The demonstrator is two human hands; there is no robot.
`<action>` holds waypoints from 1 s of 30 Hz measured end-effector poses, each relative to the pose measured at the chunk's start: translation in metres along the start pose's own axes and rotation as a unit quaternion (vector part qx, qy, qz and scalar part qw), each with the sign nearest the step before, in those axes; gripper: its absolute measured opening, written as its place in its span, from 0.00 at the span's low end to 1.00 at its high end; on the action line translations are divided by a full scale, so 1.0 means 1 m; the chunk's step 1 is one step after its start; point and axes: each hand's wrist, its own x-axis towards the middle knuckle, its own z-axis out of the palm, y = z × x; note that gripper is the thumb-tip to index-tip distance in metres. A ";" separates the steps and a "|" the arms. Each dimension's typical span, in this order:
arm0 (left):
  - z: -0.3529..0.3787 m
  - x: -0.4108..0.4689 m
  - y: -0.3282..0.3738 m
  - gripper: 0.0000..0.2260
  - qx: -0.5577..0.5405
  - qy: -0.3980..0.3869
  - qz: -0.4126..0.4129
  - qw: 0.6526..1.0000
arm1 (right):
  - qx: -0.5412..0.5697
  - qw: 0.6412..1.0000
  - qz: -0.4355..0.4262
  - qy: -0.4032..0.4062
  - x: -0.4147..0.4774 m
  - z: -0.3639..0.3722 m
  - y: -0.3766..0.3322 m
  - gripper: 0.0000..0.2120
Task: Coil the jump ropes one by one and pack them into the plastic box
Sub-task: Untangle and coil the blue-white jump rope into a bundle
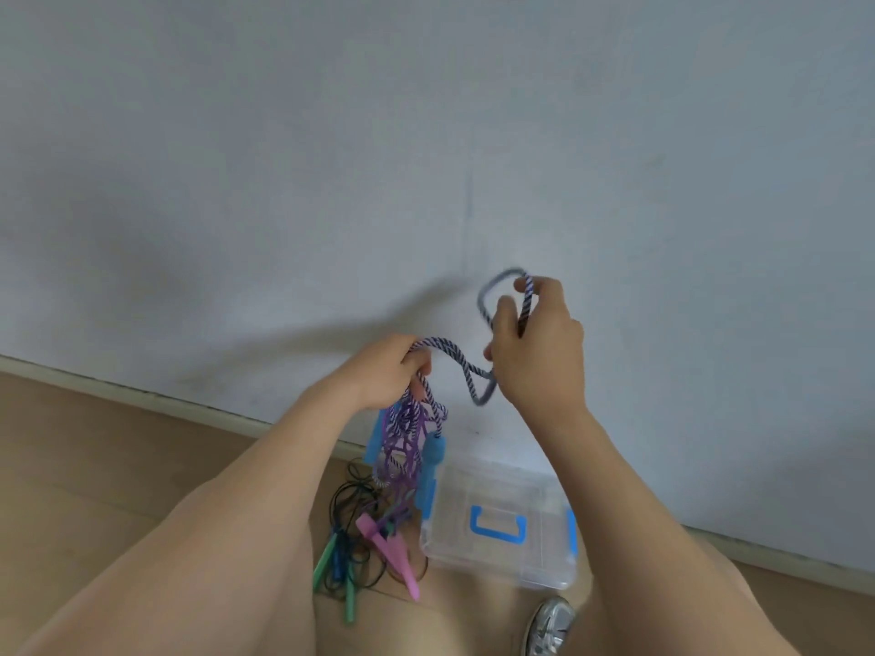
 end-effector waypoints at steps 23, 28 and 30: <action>-0.032 -0.029 0.010 0.13 -0.261 -0.040 -0.084 0.961 | -0.157 0.921 -0.061 -0.350 -0.002 0.039 0.003 0.12; -0.030 -0.021 -0.007 0.08 -0.031 -0.021 -0.017 0.999 | -0.074 0.945 -0.087 -0.305 0.000 0.031 -0.009 0.13; -0.028 -0.019 -0.013 0.11 0.034 -0.022 -0.040 0.998 | -0.003 0.961 -0.078 -0.264 -0.005 0.029 -0.016 0.16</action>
